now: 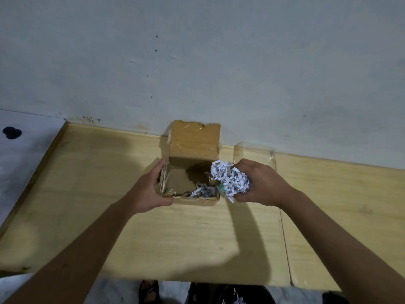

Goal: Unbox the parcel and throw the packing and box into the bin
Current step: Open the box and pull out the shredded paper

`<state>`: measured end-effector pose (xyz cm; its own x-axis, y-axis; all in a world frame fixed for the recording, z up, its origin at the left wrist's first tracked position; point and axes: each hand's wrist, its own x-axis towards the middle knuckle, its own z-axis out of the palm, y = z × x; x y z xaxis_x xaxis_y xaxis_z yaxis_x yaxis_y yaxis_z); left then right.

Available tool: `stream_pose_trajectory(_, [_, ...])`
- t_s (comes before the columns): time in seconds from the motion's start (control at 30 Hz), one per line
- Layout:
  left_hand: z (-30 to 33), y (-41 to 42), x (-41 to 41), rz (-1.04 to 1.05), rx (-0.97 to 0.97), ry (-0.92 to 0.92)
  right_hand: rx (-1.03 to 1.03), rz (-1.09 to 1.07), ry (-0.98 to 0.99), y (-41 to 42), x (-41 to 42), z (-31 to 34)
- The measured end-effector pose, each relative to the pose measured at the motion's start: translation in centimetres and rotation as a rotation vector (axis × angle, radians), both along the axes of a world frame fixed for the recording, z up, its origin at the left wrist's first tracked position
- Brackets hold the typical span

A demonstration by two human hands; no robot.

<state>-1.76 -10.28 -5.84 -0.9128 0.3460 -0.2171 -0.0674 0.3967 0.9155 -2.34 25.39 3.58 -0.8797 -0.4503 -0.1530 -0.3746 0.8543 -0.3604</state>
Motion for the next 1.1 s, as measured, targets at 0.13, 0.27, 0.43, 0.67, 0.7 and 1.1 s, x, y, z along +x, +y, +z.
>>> stream_pose_trajectory(0.13, [-0.3,0.2,0.2,-0.029,0.000,0.061,0.077,-0.064,-0.032,3.1,2.2,-2.2])
stream_pose_trajectory(0.27, [-0.7,0.9,0.4,0.015,0.007,0.073,0.090,-0.112,-0.084,4.5,4.1,-5.0])
stream_pose_trajectory(0.43, [-0.7,1.5,0.5,0.079,0.032,0.070,0.084,-0.120,-0.118,3.6,5.4,-7.9])
stream_pose_trajectory(0.67, [-1.0,1.7,0.6,0.085,0.076,0.065,0.047,-0.105,-0.138,3.6,6.4,-10.1])
stream_pose_trajectory(0.7, [-1.0,1.7,0.7,0.091,0.090,0.057,0.041,-0.115,-0.136,3.6,6.5,-10.1])
stream_pose_trajectory(1.1, [-0.4,1.4,0.9,0.097,0.101,0.007,-0.178,-0.193,-0.140,4.0,7.1,-7.6])
